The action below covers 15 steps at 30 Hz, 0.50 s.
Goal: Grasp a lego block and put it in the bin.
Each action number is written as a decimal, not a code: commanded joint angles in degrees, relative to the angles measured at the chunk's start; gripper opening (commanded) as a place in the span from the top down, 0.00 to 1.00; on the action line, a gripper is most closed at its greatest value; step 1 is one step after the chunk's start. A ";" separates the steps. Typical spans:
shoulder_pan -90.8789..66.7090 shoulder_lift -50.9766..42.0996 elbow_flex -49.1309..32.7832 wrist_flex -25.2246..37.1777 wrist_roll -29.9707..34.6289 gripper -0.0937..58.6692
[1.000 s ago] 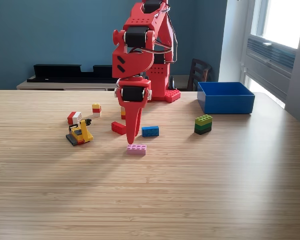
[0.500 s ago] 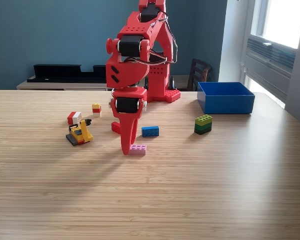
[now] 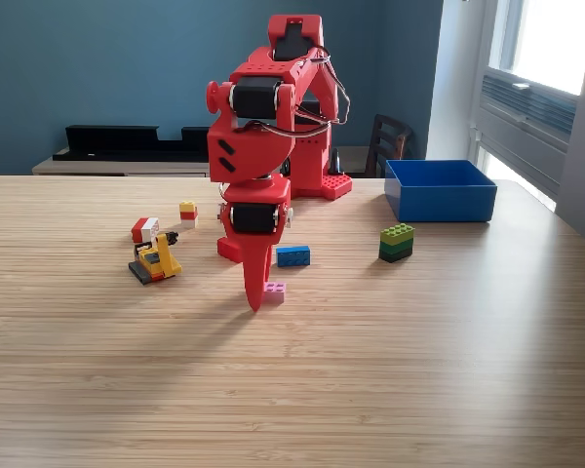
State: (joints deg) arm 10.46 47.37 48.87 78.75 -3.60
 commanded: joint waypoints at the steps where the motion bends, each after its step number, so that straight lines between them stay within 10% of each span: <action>1: -1.58 -0.88 -5.27 1.93 -0.26 0.73; 6: -2.02 -1.49 -5.36 2.37 0.35 1.00; 15: -2.11 -0.97 -4.39 2.29 3.60 1.00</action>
State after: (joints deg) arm 8.61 45.44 45.35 80.42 -1.93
